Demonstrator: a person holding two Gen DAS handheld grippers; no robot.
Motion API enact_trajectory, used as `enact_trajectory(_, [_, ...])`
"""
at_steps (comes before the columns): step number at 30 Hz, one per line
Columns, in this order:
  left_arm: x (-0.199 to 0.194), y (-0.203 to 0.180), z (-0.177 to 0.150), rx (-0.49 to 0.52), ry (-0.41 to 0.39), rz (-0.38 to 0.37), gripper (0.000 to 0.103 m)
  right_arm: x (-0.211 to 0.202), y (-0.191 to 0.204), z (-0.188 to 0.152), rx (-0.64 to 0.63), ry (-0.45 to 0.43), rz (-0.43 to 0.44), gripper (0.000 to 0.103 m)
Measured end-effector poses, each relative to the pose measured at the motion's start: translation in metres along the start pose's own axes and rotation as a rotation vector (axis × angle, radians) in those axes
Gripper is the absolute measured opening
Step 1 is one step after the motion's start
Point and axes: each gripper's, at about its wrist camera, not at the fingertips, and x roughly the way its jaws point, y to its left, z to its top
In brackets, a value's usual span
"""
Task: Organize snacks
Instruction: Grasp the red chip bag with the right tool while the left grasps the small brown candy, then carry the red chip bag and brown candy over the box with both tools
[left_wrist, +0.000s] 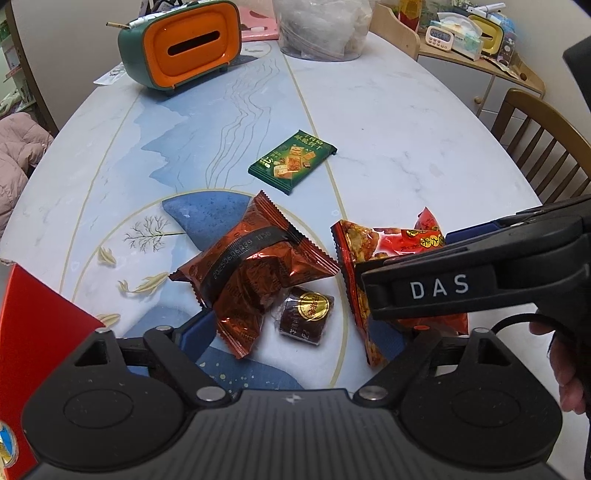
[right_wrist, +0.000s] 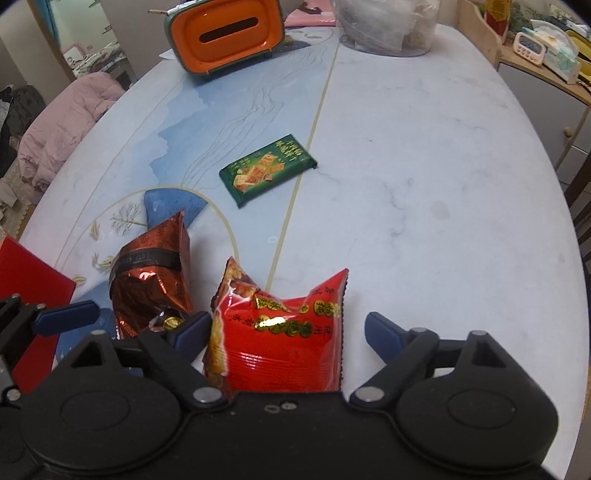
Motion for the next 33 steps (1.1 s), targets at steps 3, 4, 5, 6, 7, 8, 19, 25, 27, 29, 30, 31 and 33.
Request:
enact_trajectory(3, [0.004,-0.001,0.001,0.002,0.006,-0.008,0.078,-0.001,-0.001,0.000,-0.008,0.000,0.016,0.079])
enact_trajectory(4, [0.005,-0.001,0.001,0.003,0.009,-0.010,0.076,-0.001,-0.001,0.000,-0.013,-0.003,0.018,0.078])
enact_trajectory(5, [0.006,-0.001,0.002,0.003,0.010,-0.011,0.076,-0.002,-0.002,0.000,-0.018,-0.008,0.020,0.073])
enact_trajectory(6, [0.007,-0.001,0.002,0.004,0.009,-0.014,0.075,-0.003,-0.003,0.000,-0.024,-0.011,0.019,0.072])
enact_trajectory(7, [0.008,0.000,0.003,0.003,0.009,-0.018,0.074,-0.004,-0.005,0.000,-0.032,-0.015,0.015,0.071])
enact_trajectory(8, [0.009,0.000,0.003,0.002,0.010,-0.022,0.072,-0.005,-0.007,0.000,-0.040,-0.018,0.012,0.069])
enact_trajectory(19, [0.026,-0.001,0.003,0.026,0.049,-0.026,0.034,-0.014,-0.029,-0.009,-0.024,-0.022,0.025,0.068])
enact_trajectory(25, [0.022,0.000,-0.004,0.018,0.038,-0.030,0.030,-0.022,-0.029,-0.020,-0.010,-0.020,0.027,0.067])
enact_trajectory(27, [0.019,0.001,-0.007,0.006,0.040,-0.035,0.030,-0.026,-0.029,-0.026,-0.006,-0.022,0.030,0.066])
enact_trajectory(29, [0.014,0.004,-0.012,-0.011,0.042,-0.043,0.030,-0.031,-0.029,-0.032,0.000,-0.024,0.033,0.065])
enact_trajectory(30, [0.011,0.005,-0.014,-0.019,0.044,-0.047,0.030,-0.034,-0.029,-0.035,0.004,-0.024,0.037,0.065])
enact_trajectory(31, [0.008,0.006,-0.016,-0.028,0.047,-0.045,0.030,-0.037,-0.028,-0.039,0.006,-0.025,0.041,0.065])
enact_trajectory(33, [0.001,0.008,-0.021,-0.037,0.050,-0.041,0.030,-0.044,-0.026,-0.044,0.004,-0.026,0.045,0.065])
